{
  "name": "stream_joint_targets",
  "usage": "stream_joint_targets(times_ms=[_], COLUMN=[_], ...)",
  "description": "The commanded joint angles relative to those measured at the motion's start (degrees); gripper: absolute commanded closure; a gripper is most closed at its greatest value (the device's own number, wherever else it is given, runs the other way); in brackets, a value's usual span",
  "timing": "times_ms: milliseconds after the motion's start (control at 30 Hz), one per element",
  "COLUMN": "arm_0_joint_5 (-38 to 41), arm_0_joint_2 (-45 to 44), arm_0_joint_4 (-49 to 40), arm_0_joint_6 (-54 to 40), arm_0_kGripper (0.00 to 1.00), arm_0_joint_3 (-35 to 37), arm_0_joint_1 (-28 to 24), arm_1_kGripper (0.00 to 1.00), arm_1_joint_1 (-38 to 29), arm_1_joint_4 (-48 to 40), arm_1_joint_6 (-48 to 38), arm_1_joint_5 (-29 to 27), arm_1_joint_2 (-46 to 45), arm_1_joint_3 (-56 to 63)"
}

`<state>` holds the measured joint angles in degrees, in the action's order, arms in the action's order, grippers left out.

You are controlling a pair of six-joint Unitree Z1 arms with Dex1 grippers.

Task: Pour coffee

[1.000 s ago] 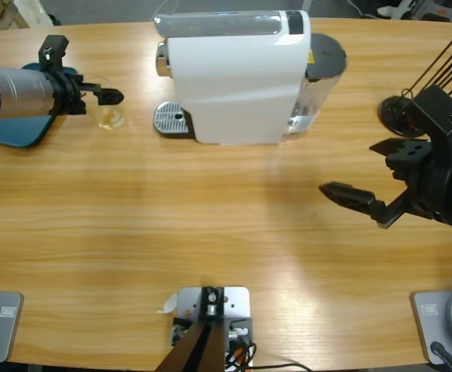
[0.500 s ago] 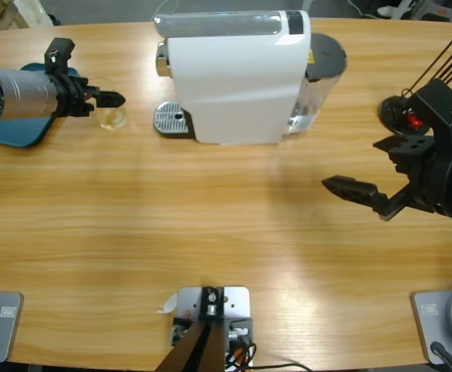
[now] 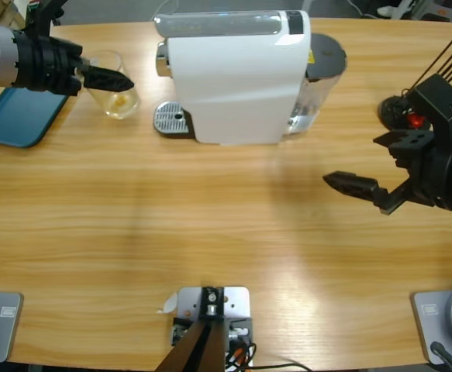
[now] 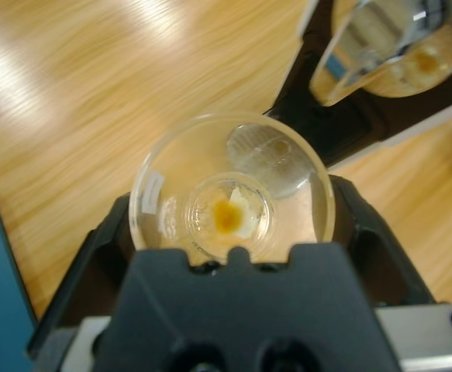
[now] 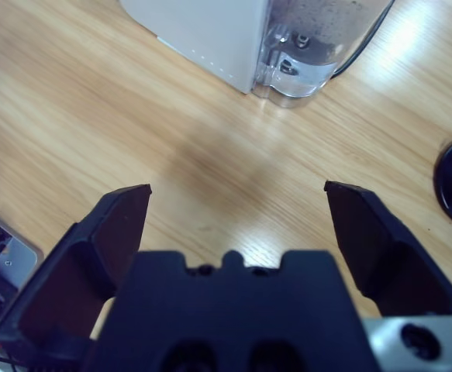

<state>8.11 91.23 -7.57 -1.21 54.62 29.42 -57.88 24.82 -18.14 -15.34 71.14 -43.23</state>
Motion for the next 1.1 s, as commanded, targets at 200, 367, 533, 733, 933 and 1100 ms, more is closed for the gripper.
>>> stream_joint_targets(times_ms=[200, 367, 533, 733, 933, 1100], arm_0_joint_5=[5.96, 6.22, 6.15, 6.13, 6.13, 6.73], arm_0_joint_2=[6.57, 10.62, 14.84, 17.82, 20.29, 21.3], arm_0_joint_4=[-4.68, -2.62, -0.43, 0.45, 0.45, 0.45], arm_0_joint_6=[-5.31, -5.55, -5.59, -5.71, -5.82, -5.82], arm_0_kGripper=[0.566, 0.565, 0.561, 0.561, 0.561, 0.552], arm_0_joint_3=[4.01, 4.08, 5.54, 9.7, 11.14, 10.95], arm_0_joint_1=[1.78, 2.31, 2.31, 2.73, 2.83, 2.83], arm_1_kGripper=[0.0, 0.0, 0.0, 0.0, 0.0, 0.0], arm_1_joint_1=[1.28, 1.28, 1.28, 1.28, 1.28, 1.28], arm_1_joint_4=[-0.47, -0.47, -0.51, -0.91, -0.91, -0.91], arm_1_joint_6=[1.36, 1.36, 1.36, 1.36, 1.43, 1.44], arm_1_joint_5=[2.06, 2.36, 2.42, 2.86, 2.86, 2.94], arm_1_joint_2=[-2.49, -3.58, -3.87, -3.69, -3.99, -4.16], arm_1_joint_3=[1.92, 2.18, 2.31, 2.55, 2.71, 2.8])
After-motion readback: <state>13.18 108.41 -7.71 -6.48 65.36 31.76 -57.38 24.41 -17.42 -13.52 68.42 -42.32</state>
